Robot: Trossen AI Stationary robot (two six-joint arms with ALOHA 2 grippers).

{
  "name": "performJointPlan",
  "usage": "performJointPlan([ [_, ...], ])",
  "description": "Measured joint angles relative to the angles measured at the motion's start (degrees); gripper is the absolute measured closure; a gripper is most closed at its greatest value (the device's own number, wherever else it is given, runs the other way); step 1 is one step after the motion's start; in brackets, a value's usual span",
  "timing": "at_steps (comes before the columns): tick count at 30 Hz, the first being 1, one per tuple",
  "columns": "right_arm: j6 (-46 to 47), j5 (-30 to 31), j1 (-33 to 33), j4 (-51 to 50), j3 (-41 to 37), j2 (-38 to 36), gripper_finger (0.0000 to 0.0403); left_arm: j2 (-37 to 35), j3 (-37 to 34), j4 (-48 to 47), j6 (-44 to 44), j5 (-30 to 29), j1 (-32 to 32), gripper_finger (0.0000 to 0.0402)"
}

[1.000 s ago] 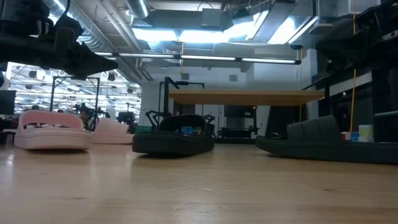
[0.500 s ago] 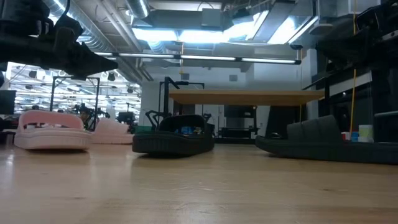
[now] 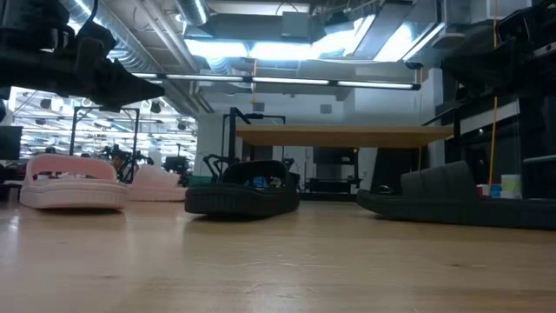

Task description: Pick and place slides into the shelf

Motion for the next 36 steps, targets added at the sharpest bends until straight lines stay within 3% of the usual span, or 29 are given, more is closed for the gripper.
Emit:
performJointPlan([
  [7, 0.61, -0.01, -0.01, 0.00, 0.01, 0.00, 0.0370, 0.00, 0.00, 0.02, 0.01, 0.00, 0.01, 0.0401],
  [18, 9.87, -0.07, 0.00, 0.00, 0.00, 0.00, 0.0370, 0.00, 0.00, 0.00, 0.00, 0.01, 0.01, 0.0401],
  [30, 10.15, -0.09, 0.00, 0.00, 0.00, 0.00, 0.0370, 0.00, 0.00, 1.12, 0.59, 0.06, 0.01, 0.0401],
  [32, 9.00, -0.09, 0.00, 0.00, -0.01, 0.00, 0.0370, 0.00, 0.00, 1.30, 0.66, 2.58, 0.02, 0.0401],
  [36, 8.57, -0.14, 0.00, 0.00, 0.00, 0.00, 0.0371, 0.00, 0.00, 1.16, 0.30, 13.07, -0.02, 0.0401],
])
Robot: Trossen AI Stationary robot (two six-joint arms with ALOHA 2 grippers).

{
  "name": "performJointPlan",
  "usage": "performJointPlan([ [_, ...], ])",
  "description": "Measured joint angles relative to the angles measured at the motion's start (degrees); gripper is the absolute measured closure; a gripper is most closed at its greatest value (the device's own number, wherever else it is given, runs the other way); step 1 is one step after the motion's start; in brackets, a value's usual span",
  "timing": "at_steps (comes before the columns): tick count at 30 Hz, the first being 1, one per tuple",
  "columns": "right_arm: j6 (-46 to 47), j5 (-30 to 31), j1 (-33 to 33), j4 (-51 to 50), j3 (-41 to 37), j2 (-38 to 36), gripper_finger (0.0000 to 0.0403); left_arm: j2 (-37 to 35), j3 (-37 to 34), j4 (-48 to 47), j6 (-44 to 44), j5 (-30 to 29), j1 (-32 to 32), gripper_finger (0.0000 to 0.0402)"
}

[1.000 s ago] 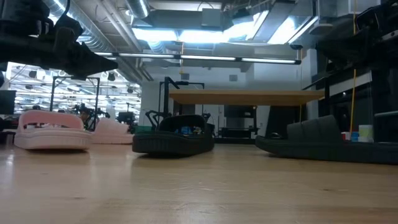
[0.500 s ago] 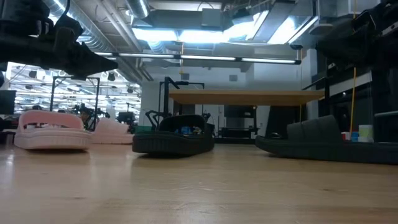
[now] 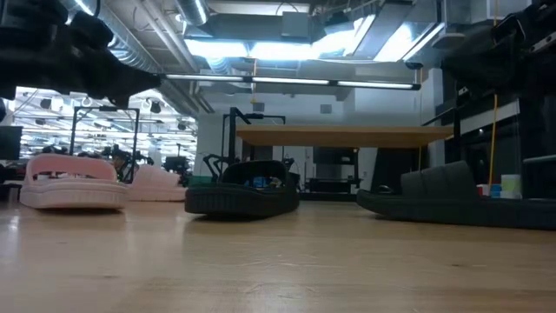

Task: Pick and place slides into the shelf
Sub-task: Put the right black slides on the shelf

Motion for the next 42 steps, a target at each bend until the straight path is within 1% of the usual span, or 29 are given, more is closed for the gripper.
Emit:
performJointPlan([
  [2, -0.15, -1.24, -0.02, -0.22, 0.01, 0.00, 0.0378, 0.00, 0.00, 0.00, -0.47, 3.50, 0.02, 0.0401],
  [4, -1.11, -2.16, 0.00, -0.93, -0.01, 0.00, 0.0394, 0.00, 0.00, 0.04, -1.72, 4.10, 0.00, 0.0401],
  [6, -1.05, -1.42, 0.00, -0.95, 0.00, 0.00, 0.0397, 0.00, 0.00, 0.03, -3.89, 0.58, 0.02, 0.0401],
  [9, -1.09, 0.49, 0.00, -0.94, 0.00, 0.00, 0.0399, 0.00, 0.00, 0.01, -5.78, -6.49, 0.02, 0.0401],
  [11, -1.12, 2.09, 0.00, -1.09, 0.01, 0.02, 0.0399, 0.00, 0.00, 0.05, -4.84, -8.42, 0.04, 0.0401],
  [13, -1.42, 3.72, 0.00, -1.51, 0.01, 0.02, 0.0399, 0.00, 0.00, 0.50, -3.99, -8.32, 0.04, 0.0401],
  [17, -2.56, 5.64, -0.04, -4.15, 0.19, 0.17, 0.0400, 0.01, 0.17, 1.10, -3.05, -6.15, 0.04, 0.0401],
  [19, -2.32, 5.89, -0.03, -6.31, 1.44, 0.72, 0.0401, 0.02, 0.85, 1.11, -3.03, -5.94, 0.04, 0.0401],
  [23, -1.38, 6.26, -0.02, -7.52, 5.84, 3.21, 0.0401, 0.02, 2.57, 1.16, -3.00, -5.96, 0.04, 0.0401],
  [26, -1.50, 6.63, -0.02, -9.18, 10.50, 6.24, 0.0401, 0.02, 4.16, 1.17, -2.96, -5.98, 0.04, 0.0401],
  [30, -2.46, 10.14, -0.02, -18.08, 17.67, 12.51, 0.0402, 0.76, 6.63, 1.06, -1.62, -6.18, 0.04, 0.0401],
  [33, -3.21, 10.63, -0.02, -23.94, 22.90, 18.77, 0.0402, 3.07, 8.74, 0.57, -0.75, -6.18, 0.04, 0.0401],
  [37, -4.05, 10.51, -0.02, -33.33, 29.38, 27.00, 0.0402, 7.54, 11.11, -2.52, -0.33, -6.18, 0.04, 0.0401],
  [39, -4.34, 8.44, 0.04, -36.74, 32.01, 30.81, 0.0402, 9.27, 11.77, -3.13, 0.07, -6.18, 0.04, 0.0401],
  [42, -7.40, 2.50, 1.69, -38.90, 34.03, 35.80, 0.0402, 10.76, 11.87, -3.08, 0.81, -6.18, 0.03, 0.0401],
])
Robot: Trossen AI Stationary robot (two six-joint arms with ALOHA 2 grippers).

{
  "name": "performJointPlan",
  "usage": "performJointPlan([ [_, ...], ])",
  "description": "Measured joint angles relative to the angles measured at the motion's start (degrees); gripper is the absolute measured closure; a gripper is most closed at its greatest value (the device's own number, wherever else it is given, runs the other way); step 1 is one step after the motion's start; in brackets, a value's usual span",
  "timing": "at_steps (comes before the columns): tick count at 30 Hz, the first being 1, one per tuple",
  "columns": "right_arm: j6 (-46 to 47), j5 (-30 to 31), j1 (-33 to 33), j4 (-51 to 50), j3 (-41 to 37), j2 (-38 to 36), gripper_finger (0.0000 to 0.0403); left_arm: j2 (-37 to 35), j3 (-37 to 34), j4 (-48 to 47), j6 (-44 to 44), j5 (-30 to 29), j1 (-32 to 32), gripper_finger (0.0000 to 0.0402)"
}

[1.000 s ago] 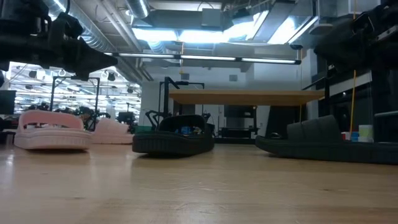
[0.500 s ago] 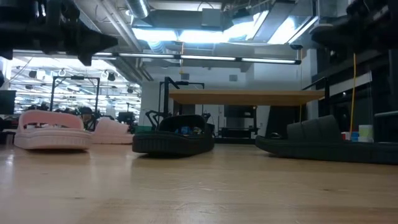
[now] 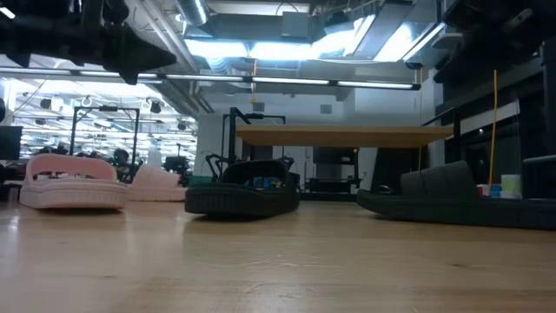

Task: Pick and place slides into the shelf
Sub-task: Put the right black slides on the shelf

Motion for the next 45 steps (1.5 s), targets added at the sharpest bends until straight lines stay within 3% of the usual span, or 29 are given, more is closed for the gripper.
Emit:
performJointPlan([
  [4, -2.92, 3.82, 3.87, -4.42, 3.37, 4.83, 0.0402, 0.27, 0.00, 0.00, 0.36, 0.00, 0.01, 0.0401],
  [11, 1.58, 13.43, 13.50, -13.47, 10.09, 9.99, 0.0402, 0.23, 0.00, 0.24, 0.38, 0.00, -0.01, 0.0401],
  [15, 8.73, 17.96, 21.16, -14.95, 10.29, 12.43, 0.0402, 0.23, 0.00, 0.24, 0.37, 0.00, -0.01, 0.0401],
  [20, 9.61, 25.30, 31.84, -15.29, 10.29, 15.93, 0.0403, 0.23, 0.00, 0.70, 0.34, 0.00, 0.01, 0.0401],
  [25, 13.64, 28.50, 37.94, -15.43, 10.29, 17.65, 0.0403, 0.23, 0.00, 0.85, 0.34, 0.00, 0.00, 0.0401],
  [32, 13.88, 31.56, 41.56, -15.13, 10.31, 24.11, 0.0403, 0.23, 0.00, 0.84, 0.34, -0.02, 0.01, 0.0401],
  [41, 10.09, 34.48, 40.06, -15.30, 10.31, 30.78, 0.0385, 0.23, 0.00, 0.83, 0.38, -0.02, -0.01, 0.0401],
  [45, 4.13, 34.96, 38.64, -14.00, 10.30, 32.89, 0.0377, 0.23, 0.00, 0.83, 0.36, -0.02, 0.01, 0.0401],
])
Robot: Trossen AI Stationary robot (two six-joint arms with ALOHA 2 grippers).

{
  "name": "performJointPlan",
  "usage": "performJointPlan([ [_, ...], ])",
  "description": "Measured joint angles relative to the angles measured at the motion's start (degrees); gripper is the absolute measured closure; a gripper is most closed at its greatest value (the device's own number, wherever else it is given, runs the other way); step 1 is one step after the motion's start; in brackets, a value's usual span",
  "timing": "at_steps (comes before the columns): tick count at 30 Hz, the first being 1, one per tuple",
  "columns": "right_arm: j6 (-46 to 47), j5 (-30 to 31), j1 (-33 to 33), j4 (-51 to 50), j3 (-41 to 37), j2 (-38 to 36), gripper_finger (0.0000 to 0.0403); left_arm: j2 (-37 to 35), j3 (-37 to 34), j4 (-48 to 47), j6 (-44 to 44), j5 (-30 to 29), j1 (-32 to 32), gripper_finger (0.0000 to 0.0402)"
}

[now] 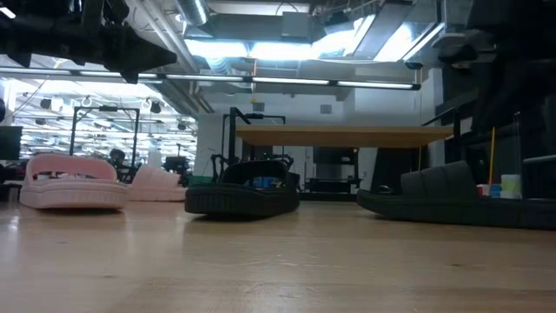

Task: Pick and place slides into the shelf
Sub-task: Put the right black slides on the shelf

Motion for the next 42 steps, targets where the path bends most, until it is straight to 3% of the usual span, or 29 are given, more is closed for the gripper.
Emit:
performJointPlan([
  [7, -8.99, 3.45, -2.68, 4.74, 0.00, 3.22, 0.0355, 0.00, 0.00, -0.02, 0.02, 0.00, -0.02, 0.0401],
  [19, -13.76, 2.39, -3.06, 4.76, -0.02, 6.78, 0.0262, -0.02, 0.02, -0.40, 0.02, 0.00, -0.02, 0.0401],
  [29, -14.30, 1.10, -3.06, 5.66, -0.02, 11.96, 0.0256, -0.02, 0.02, -0.46, 0.02, 0.00, -0.02, 0.0401],
  [42, -14.32, 4.10, -3.35, 9.43, -0.04, 14.67, 0.0256, -0.02, 0.02, -0.55, 0.04, 0.00, -0.02, 0.0401],
])
